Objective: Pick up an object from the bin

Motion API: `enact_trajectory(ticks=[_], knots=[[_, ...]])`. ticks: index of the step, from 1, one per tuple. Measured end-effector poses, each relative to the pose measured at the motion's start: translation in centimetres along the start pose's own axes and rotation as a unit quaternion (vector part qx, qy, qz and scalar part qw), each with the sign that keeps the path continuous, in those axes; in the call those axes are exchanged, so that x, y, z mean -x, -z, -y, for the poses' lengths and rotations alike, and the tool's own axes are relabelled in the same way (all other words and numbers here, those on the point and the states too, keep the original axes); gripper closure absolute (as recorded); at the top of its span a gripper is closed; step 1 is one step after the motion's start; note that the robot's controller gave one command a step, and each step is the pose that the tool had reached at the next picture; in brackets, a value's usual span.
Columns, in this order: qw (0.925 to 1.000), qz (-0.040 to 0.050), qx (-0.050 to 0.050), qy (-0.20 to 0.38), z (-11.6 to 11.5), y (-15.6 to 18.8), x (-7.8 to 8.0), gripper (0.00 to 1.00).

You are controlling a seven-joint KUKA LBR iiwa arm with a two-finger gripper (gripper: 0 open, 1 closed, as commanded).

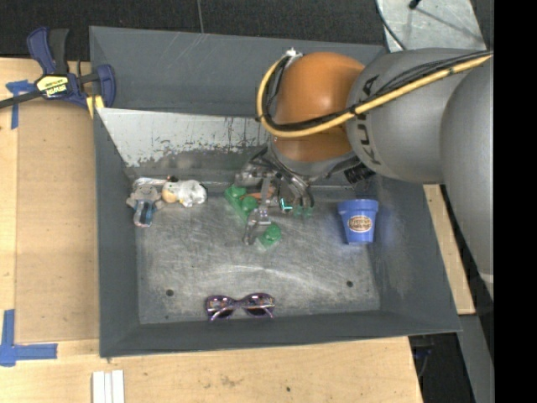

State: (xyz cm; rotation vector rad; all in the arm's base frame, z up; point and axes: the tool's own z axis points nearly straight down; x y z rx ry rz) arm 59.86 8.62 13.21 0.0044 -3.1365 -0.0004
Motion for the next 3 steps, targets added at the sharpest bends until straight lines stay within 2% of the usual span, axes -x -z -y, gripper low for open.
enact_trajectory(ticks=[1,2,3], knots=[[1.0000,0.0040,0.000,-0.001,0.0,0.5,0.2,0.00],[0.9993,0.0076,0.000,0.037,0.8,-1.4,0.1,0.00],[0.9971,0.0021,0.001,0.076,1.5,-3.8,0.8,1.00]])
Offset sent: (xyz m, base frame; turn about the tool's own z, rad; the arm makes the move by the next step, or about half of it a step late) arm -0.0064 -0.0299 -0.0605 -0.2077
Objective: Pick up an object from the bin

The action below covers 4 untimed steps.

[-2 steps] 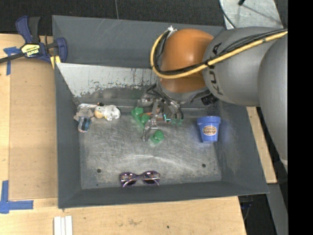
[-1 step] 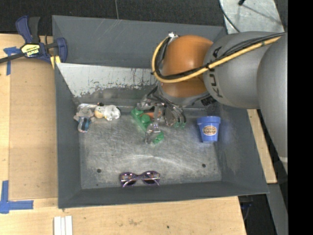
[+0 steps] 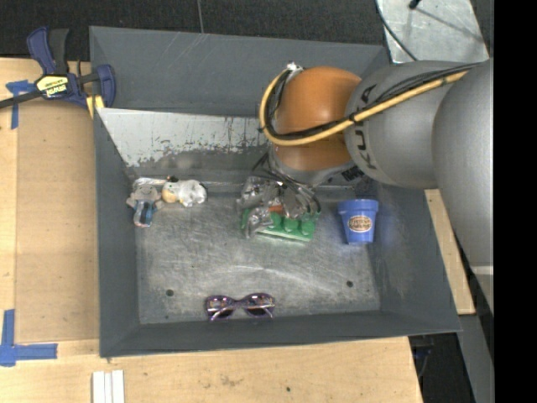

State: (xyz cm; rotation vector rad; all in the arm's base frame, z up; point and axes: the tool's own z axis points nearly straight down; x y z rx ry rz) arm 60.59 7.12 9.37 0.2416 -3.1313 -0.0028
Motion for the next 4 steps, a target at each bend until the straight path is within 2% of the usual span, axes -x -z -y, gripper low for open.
enact_trajectory(ticks=[1,2,3,4], knots=[[1.0000,0.0000,0.000,0.000,0.0,0.0,0.0,1.00],[1.0000,-0.0028,0.000,0.001,0.3,4.5,-1.2,1.00],[0.9999,0.0102,-0.001,-0.009,1.1,5.4,-0.4,1.00],[1.0000,-0.0057,0.000,-0.004,2.1,6.1,-1.5,1.00]])
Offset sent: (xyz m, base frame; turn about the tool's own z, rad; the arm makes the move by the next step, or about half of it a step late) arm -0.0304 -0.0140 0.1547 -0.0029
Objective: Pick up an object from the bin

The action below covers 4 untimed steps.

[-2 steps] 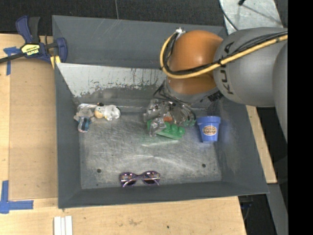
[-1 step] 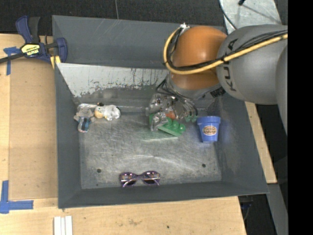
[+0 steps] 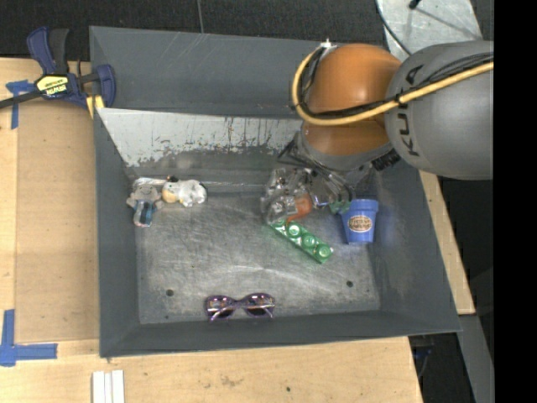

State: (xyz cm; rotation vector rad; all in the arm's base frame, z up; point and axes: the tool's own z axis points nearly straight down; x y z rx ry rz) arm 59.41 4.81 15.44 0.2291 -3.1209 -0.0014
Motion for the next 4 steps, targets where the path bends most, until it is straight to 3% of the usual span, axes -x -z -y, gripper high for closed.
enact_trajectory(ticks=[1,2,3,4], knots=[[1.0000,0.0070,-0.001,0.007,0.6,6.7,1.4,1.00],[0.9994,0.0071,-0.001,0.033,0.7,13.4,1.2,1.00],[0.9995,0.0099,-0.001,0.029,2.0,2.6,-1.3,0.00],[0.9996,0.0095,-0.001,0.025,2.4,-3.3,-2.3,0.00]])
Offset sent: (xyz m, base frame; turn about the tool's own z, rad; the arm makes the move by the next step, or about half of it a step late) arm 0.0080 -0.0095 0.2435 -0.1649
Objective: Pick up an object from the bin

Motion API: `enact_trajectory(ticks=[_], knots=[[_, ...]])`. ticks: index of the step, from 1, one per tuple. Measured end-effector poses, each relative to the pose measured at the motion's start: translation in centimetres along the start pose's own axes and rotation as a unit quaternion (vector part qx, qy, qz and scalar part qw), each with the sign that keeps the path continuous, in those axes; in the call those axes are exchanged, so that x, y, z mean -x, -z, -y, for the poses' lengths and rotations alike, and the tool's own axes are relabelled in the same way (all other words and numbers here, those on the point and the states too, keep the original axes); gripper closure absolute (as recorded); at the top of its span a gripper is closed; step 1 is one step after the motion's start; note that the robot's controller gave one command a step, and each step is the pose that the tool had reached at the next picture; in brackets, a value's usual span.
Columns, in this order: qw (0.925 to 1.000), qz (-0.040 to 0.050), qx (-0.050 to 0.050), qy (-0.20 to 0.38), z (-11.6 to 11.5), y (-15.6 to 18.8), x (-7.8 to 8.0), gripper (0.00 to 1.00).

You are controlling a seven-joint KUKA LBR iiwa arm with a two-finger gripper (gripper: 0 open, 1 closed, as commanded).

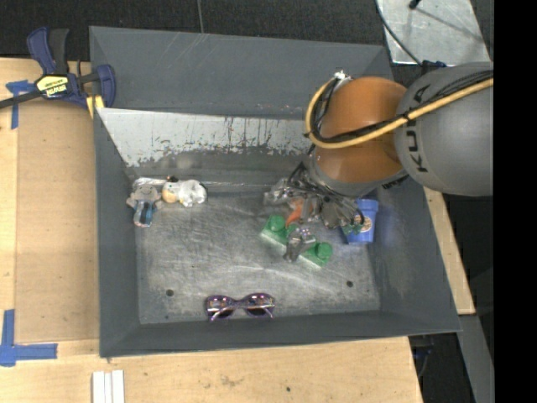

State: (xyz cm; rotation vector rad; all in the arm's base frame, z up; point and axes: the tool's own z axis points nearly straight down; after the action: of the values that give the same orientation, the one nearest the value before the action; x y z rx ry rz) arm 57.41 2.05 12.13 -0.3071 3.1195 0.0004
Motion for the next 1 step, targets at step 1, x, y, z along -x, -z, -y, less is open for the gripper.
enact_trajectory(ticks=[1], knots=[[0.9968,0.0042,0.001,0.080,1.42,-4.47,3.87,1.00]])
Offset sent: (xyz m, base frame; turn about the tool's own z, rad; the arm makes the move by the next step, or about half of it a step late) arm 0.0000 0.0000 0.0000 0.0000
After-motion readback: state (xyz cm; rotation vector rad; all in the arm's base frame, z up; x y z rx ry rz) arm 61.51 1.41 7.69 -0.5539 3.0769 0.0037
